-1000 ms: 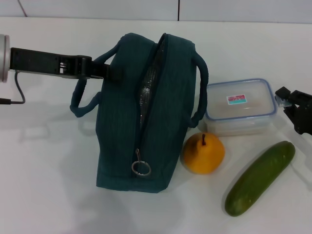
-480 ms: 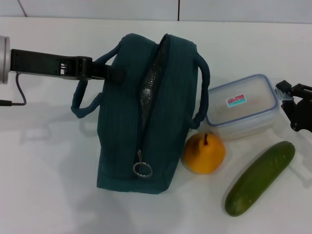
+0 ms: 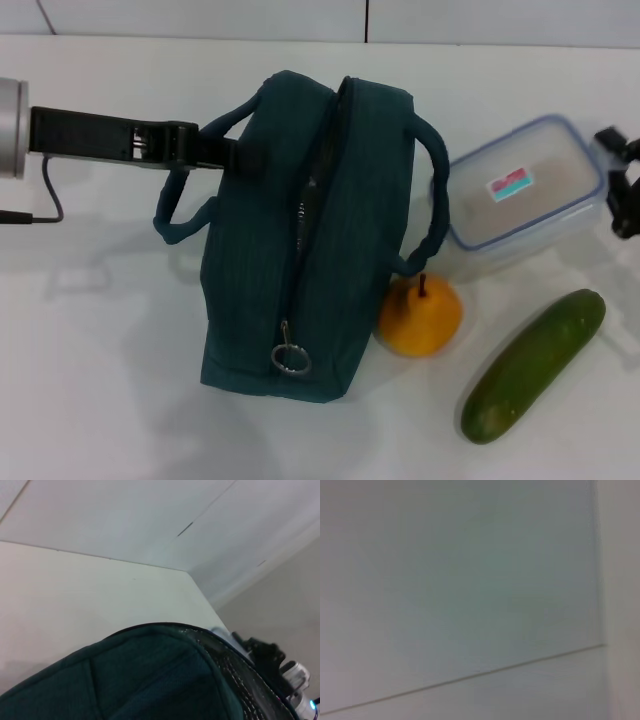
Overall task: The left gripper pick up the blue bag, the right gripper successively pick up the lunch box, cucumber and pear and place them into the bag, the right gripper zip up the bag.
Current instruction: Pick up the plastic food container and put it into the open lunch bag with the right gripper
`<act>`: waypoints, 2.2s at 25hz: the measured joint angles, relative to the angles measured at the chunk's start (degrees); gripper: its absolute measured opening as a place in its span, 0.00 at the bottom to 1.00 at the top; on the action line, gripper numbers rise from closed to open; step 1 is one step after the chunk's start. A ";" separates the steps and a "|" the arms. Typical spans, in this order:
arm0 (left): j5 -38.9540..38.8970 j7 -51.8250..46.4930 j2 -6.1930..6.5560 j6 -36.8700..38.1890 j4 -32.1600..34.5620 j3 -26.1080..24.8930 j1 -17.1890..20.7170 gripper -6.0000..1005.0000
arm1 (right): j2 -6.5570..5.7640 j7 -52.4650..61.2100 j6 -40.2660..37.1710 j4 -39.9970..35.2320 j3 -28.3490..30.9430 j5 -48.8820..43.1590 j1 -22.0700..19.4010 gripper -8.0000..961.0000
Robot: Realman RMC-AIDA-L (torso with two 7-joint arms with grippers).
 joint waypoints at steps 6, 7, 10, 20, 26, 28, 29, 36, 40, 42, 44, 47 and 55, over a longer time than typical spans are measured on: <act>-0.04 0.44 -0.27 0.44 0.00 0.00 -0.23 0.07 | 0.00 0.62 -5.60 -0.29 0.02 4.52 0.79 0.11; -0.04 0.48 -0.31 0.45 0.00 0.00 -0.29 0.07 | 0.00 0.75 -6.08 -0.36 0.03 5.03 0.97 0.11; -0.04 0.51 -0.38 0.47 0.00 0.00 -0.34 0.07 | 0.01 0.82 -6.28 -0.48 0.03 5.50 1.21 0.11; -0.05 0.51 -0.70 0.47 0.00 0.20 -0.67 0.07 | 0.00 1.30 -8.06 -1.02 2.16 5.95 2.81 0.11; -1.30 0.52 -0.77 0.45 0.00 1.36 -0.83 0.07 | 0.00 1.68 -10.16 -1.22 3.52 8.64 6.89 0.11; -1.58 0.51 -0.78 0.42 0.07 1.47 -0.83 0.07 | 0.00 1.69 -10.41 -1.23 3.67 8.77 8.75 0.11; -1.63 0.52 -0.77 0.41 0.10 1.48 -0.82 0.07 | 0.01 1.69 -10.45 -1.23 3.66 8.78 9.62 0.11; -2.21 0.51 -1.51 0.16 0.09 1.50 -0.96 0.07 | 0.00 1.28 -10.01 -0.92 2.33 8.23 16.04 0.12; -2.38 0.55 -1.82 0.02 0.01 1.50 -1.23 0.07 | 0.00 1.04 -7.20 -0.49 -3.13 8.12 18.13 0.12; -2.70 0.76 -1.83 -0.03 -0.18 1.49 -1.22 0.07 | 0.00 1.04 -6.03 -0.49 -5.23 8.12 18.43 0.12; -3.14 1.11 -1.83 -0.05 -0.93 1.48 -1.28 0.07 | 0.00 1.03 -5.12 -0.47 -7.43 8.14 18.39 0.12; -3.20 1.35 -1.82 -0.06 -1.65 1.35 -1.43 0.07 | 0.00 1.01 -4.74 -0.49 -9.95 8.16 17.97 0.12; -3.30 1.98 -1.36 -1.44 -2.29 1.11 -1.68 0.07 | 0.00 0.98 -3.34 -3.76 -16.13 8.05 15.60 0.12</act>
